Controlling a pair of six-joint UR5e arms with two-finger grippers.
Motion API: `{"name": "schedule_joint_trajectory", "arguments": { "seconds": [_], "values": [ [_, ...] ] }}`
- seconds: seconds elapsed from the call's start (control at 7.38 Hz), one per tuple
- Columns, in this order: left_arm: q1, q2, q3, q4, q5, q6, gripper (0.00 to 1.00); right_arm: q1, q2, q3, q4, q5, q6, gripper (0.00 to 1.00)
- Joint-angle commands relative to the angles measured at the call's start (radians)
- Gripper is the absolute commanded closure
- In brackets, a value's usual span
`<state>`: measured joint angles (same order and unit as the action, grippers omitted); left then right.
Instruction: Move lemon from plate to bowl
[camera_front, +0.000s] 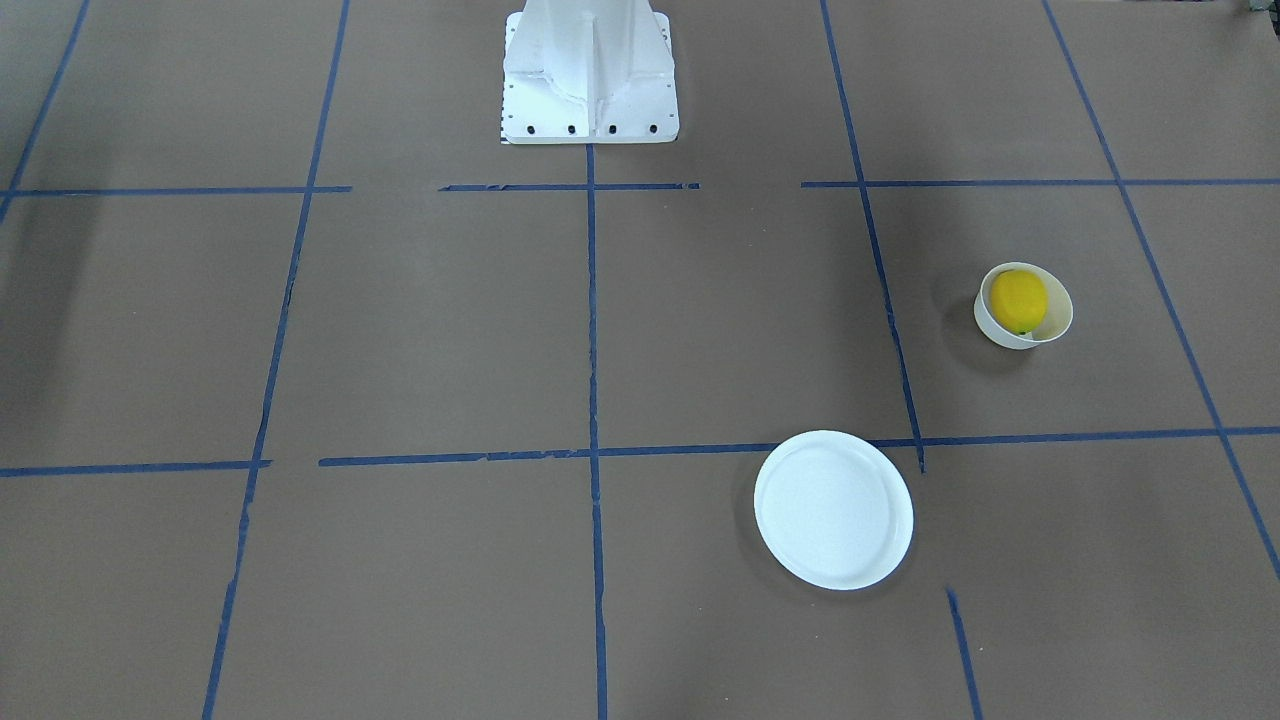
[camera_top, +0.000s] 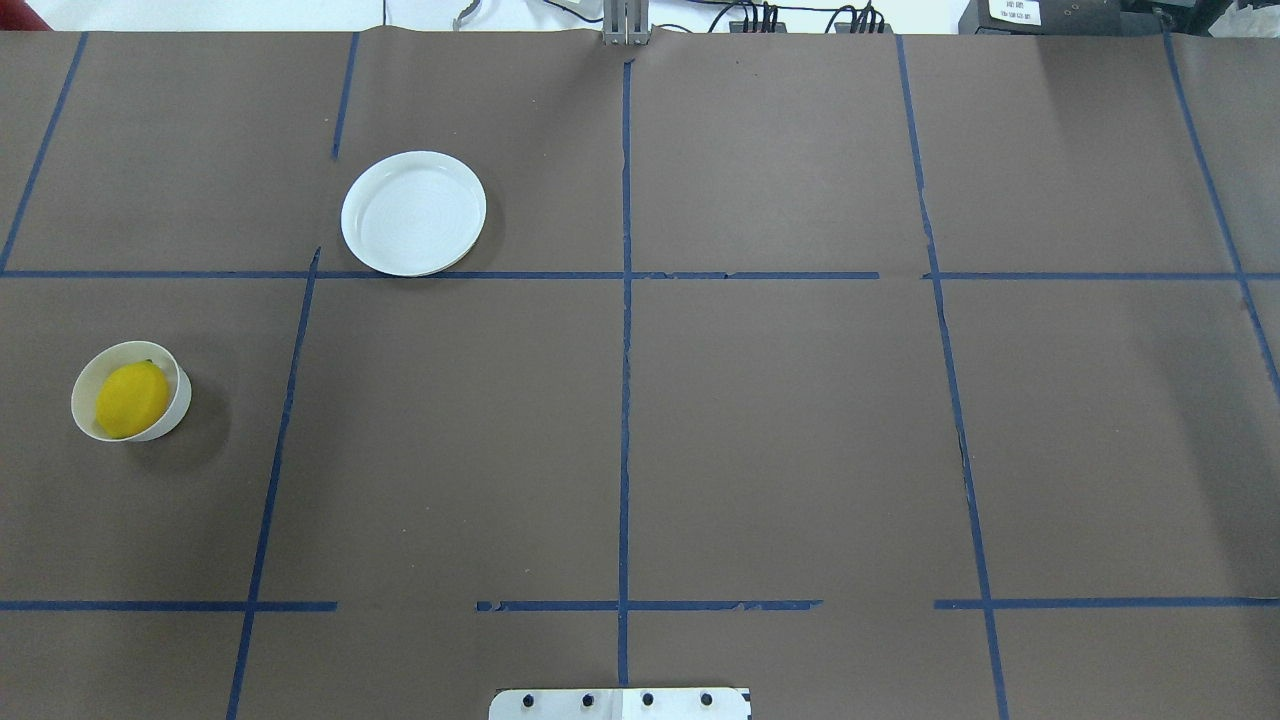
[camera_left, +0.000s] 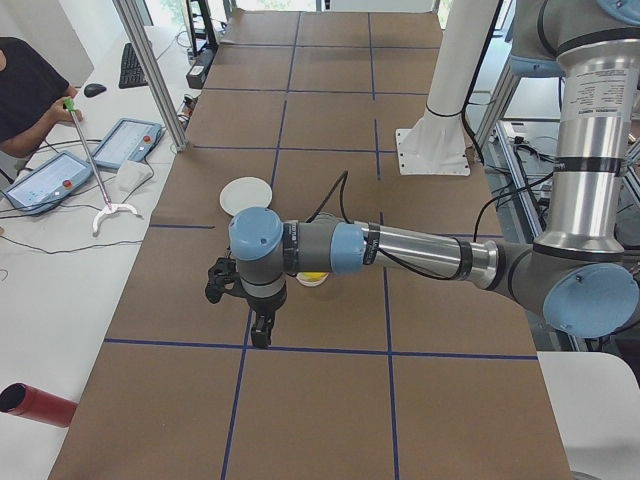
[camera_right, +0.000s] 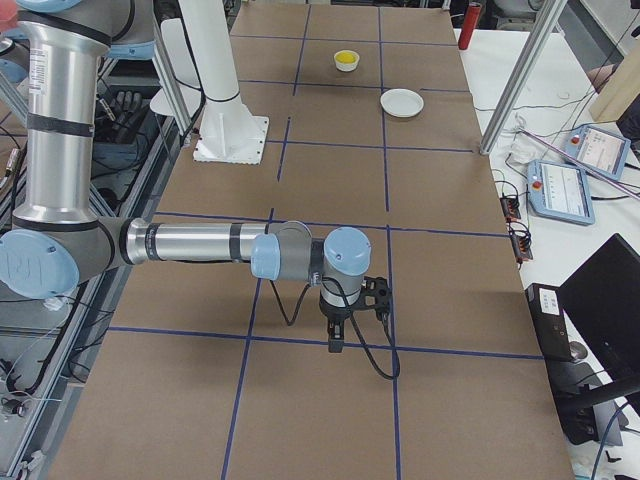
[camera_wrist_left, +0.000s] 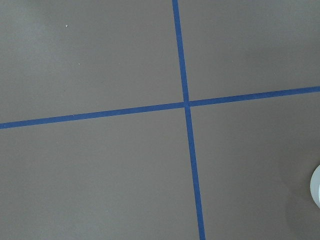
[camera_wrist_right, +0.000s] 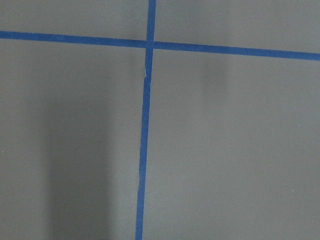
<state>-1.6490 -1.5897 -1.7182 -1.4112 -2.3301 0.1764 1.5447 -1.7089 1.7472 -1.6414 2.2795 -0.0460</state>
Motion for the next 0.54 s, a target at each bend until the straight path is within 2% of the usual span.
{"name": "schedule_joint_trajectory", "arguments": {
  "seconds": [0.0, 0.41],
  "values": [
    [0.0, -0.006, -0.003, -0.003, 0.0, 0.0, 0.0, 0.0, 0.0, 0.0, 0.0, 0.0, 0.0, 0.0],
    [0.005, -0.022, -0.017, -0.006, 0.0, 0.0, 0.0, 0.0, 0.0, 0.0, 0.0, 0.0, 0.0, 0.0]
  ]
}}
